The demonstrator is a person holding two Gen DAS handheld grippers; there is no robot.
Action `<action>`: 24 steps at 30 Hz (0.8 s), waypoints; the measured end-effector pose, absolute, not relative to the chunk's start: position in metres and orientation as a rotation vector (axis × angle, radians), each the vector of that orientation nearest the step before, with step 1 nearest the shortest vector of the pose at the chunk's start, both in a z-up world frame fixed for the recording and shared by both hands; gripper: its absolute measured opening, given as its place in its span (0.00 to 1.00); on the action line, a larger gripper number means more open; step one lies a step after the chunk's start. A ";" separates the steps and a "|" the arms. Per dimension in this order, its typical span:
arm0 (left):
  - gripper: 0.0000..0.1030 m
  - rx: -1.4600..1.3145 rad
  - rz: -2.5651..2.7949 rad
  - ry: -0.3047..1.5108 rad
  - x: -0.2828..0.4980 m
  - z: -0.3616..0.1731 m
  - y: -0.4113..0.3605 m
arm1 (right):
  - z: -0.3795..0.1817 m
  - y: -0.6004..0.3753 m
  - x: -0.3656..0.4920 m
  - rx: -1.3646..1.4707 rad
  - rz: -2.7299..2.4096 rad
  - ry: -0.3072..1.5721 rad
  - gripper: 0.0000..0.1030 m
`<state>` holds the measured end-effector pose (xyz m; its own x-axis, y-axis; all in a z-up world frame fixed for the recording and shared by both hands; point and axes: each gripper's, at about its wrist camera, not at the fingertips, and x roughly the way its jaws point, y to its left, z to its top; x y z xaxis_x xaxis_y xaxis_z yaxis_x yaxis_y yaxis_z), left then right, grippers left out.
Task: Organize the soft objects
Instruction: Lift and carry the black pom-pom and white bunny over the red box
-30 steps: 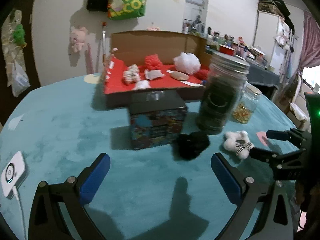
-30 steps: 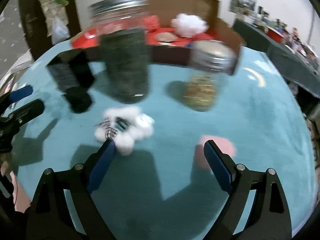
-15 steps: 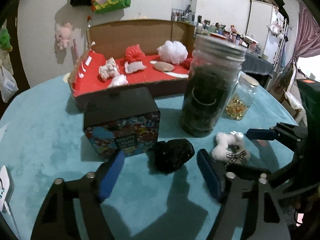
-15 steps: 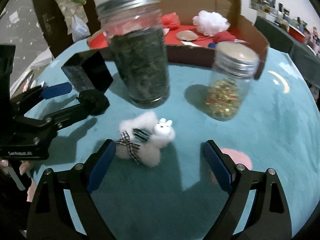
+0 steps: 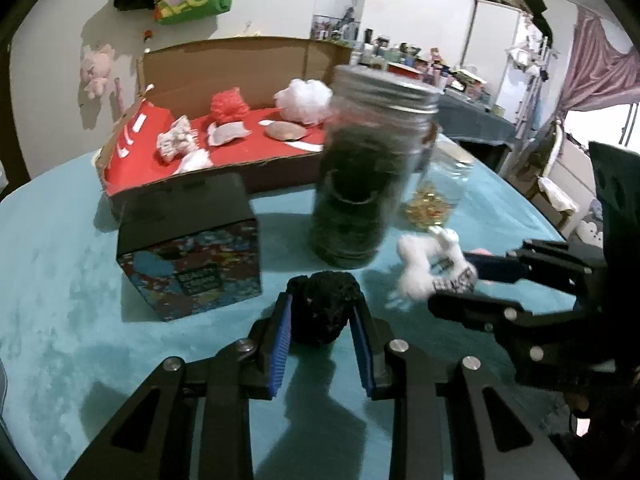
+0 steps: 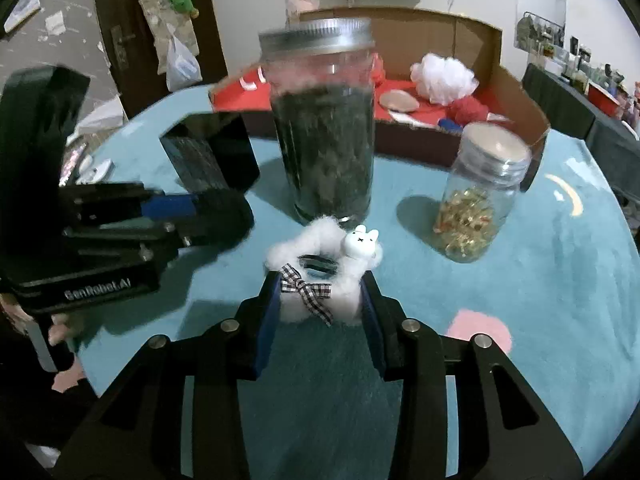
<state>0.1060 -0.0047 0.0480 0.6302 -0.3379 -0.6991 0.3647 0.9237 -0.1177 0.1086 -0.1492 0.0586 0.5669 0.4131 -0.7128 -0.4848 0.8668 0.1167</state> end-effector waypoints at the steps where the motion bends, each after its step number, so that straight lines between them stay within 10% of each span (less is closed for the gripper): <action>1: 0.30 0.040 -0.407 0.788 0.105 0.049 -0.007 | 0.062 -0.151 0.108 -0.091 0.529 0.805 0.36; 24: 0.30 0.025 -0.362 0.795 0.105 0.053 0.005 | 0.071 -0.176 0.109 -0.051 0.482 0.799 0.36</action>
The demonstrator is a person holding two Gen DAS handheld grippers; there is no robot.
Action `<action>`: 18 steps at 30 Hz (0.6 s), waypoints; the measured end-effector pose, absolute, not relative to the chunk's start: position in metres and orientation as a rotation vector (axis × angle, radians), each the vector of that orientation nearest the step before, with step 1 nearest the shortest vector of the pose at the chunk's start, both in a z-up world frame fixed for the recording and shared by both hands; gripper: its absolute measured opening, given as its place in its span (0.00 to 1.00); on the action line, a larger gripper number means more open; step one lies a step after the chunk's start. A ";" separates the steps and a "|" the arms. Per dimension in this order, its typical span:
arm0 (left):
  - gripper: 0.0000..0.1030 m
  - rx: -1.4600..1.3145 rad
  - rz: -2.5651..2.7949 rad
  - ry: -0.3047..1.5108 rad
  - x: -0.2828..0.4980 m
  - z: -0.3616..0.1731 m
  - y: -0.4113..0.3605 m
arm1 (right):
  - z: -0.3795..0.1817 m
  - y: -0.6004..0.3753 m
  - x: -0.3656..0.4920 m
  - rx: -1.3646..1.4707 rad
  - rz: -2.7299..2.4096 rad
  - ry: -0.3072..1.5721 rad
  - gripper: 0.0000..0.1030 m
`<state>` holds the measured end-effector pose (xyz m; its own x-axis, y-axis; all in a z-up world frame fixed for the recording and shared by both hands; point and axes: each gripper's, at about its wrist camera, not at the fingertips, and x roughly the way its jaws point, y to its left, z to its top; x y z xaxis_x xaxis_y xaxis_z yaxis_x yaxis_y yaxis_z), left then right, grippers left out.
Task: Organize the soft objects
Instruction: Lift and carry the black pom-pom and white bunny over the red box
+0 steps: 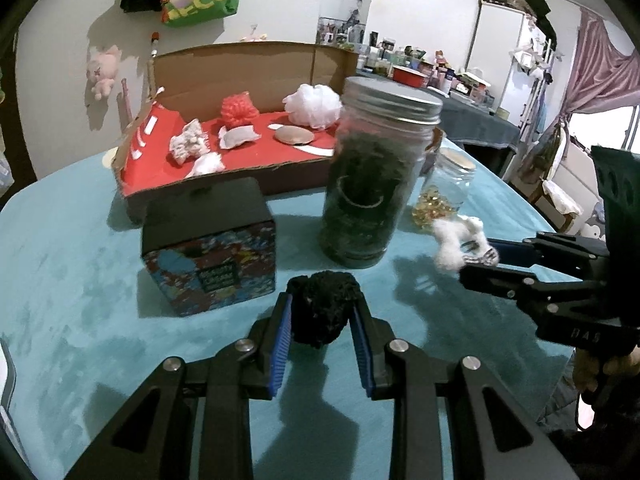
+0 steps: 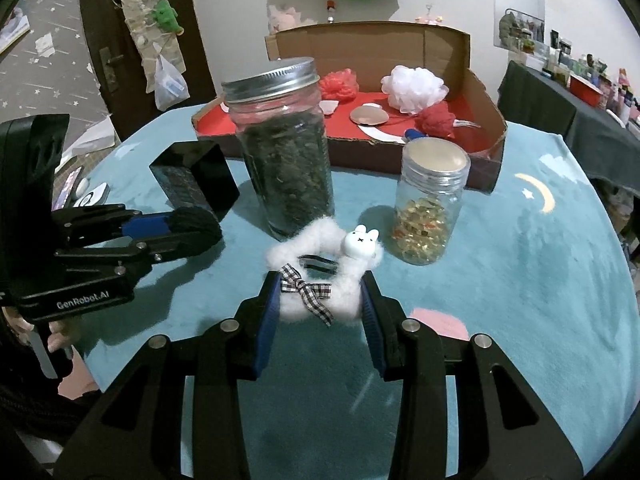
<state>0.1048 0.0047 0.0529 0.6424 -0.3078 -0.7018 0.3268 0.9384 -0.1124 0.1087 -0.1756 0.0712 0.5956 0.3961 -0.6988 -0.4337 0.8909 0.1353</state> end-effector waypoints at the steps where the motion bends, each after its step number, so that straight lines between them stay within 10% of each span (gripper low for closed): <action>1: 0.30 0.022 -0.355 0.798 0.105 0.052 0.008 | 0.071 -0.177 0.109 -0.050 0.479 0.801 0.36; 18: 0.30 0.022 -0.206 0.825 0.110 0.046 0.090 | 0.059 -0.237 0.126 -0.056 0.340 0.822 0.36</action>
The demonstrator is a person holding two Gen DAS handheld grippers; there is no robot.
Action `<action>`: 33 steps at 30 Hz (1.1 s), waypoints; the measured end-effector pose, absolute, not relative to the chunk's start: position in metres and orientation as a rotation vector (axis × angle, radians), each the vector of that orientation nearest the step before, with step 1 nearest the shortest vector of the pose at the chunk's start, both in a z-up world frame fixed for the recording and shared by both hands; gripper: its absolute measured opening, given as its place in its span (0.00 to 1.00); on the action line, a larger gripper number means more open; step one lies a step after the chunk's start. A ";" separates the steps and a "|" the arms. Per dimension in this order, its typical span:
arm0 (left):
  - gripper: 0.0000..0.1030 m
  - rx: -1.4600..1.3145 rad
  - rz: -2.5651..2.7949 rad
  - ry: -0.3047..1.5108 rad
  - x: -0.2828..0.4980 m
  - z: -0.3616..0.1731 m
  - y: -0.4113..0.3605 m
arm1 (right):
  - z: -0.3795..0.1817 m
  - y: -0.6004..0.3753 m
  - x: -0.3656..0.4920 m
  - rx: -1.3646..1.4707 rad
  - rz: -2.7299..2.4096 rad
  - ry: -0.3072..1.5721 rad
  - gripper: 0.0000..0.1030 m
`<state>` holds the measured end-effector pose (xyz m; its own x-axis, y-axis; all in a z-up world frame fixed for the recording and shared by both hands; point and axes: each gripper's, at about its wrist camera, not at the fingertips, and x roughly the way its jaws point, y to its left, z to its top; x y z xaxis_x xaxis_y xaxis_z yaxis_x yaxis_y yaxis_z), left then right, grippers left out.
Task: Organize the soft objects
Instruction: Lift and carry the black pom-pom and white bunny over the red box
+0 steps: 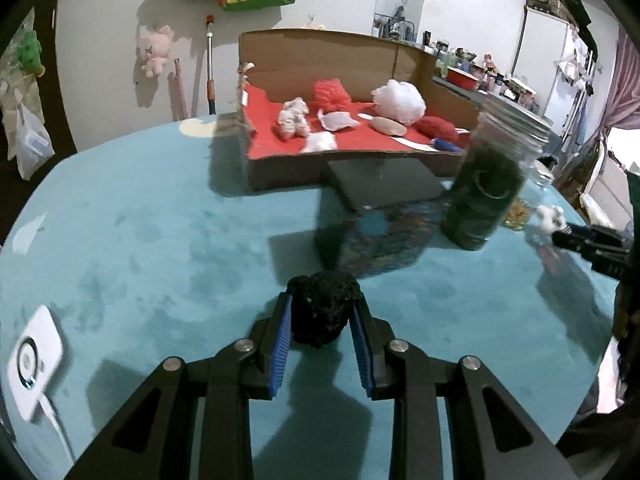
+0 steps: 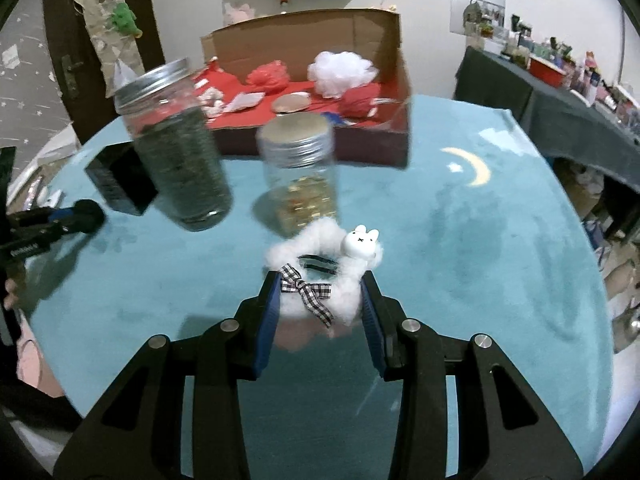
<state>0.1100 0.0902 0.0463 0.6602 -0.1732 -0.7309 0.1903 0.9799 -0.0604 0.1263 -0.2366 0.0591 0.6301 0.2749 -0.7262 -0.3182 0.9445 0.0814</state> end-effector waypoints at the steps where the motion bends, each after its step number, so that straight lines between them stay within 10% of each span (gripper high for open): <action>1: 0.30 0.035 -0.209 0.820 0.112 0.047 0.093 | 0.059 -0.239 0.129 -0.067 0.336 0.817 0.36; 33: 0.30 0.332 -0.407 0.738 0.195 0.089 0.092 | 0.091 -0.232 0.202 -0.476 0.394 0.685 0.36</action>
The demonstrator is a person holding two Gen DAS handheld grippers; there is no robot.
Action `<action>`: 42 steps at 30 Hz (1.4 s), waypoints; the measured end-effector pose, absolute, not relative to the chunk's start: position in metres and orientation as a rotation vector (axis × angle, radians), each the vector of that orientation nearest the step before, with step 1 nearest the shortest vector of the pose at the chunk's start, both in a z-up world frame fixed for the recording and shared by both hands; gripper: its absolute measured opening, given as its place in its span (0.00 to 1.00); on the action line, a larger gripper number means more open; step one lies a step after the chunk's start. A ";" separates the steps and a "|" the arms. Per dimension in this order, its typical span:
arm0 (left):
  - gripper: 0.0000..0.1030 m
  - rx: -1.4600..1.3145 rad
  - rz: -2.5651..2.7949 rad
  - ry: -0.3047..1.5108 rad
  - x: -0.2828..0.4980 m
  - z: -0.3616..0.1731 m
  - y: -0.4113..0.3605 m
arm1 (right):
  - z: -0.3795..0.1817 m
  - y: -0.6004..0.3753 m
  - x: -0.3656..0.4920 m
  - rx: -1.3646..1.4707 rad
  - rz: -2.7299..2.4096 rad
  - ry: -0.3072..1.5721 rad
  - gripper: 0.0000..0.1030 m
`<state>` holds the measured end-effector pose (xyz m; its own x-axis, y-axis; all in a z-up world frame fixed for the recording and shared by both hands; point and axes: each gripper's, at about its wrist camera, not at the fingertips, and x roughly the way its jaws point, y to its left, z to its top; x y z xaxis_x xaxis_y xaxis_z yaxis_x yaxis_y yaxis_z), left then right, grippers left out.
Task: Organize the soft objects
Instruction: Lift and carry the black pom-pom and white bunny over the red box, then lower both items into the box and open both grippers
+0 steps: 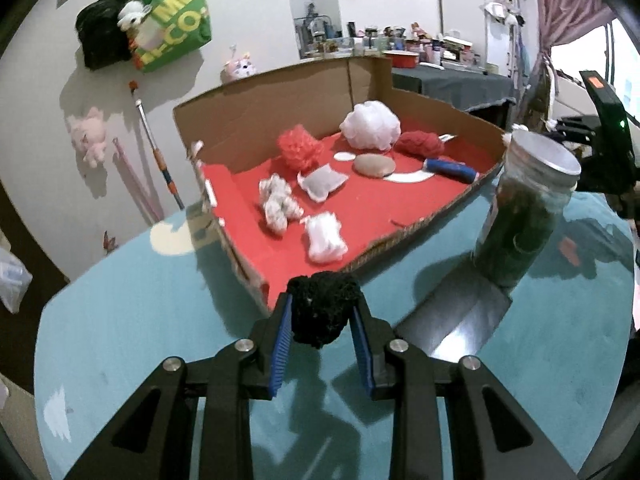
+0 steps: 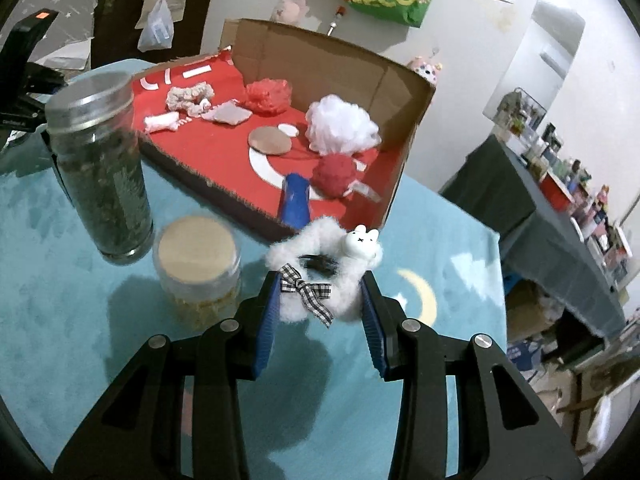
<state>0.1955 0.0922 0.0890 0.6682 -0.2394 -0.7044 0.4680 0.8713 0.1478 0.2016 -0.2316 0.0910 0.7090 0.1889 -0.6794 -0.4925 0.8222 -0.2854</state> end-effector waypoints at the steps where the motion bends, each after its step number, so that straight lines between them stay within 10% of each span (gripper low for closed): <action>1: 0.30 0.345 -0.412 0.733 0.199 0.092 0.088 | 0.094 -0.230 0.203 -0.485 0.400 0.677 0.36; 42: 0.32 0.297 -0.523 1.120 0.346 0.062 -0.032 | 0.070 -0.125 0.365 -0.301 0.737 1.187 0.38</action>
<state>0.3462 -0.0324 0.0625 0.3334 -0.2483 -0.9095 0.5382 0.8422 -0.0326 0.3650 -0.1251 0.0701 0.1788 0.3601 -0.9156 -0.6607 0.7335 0.1595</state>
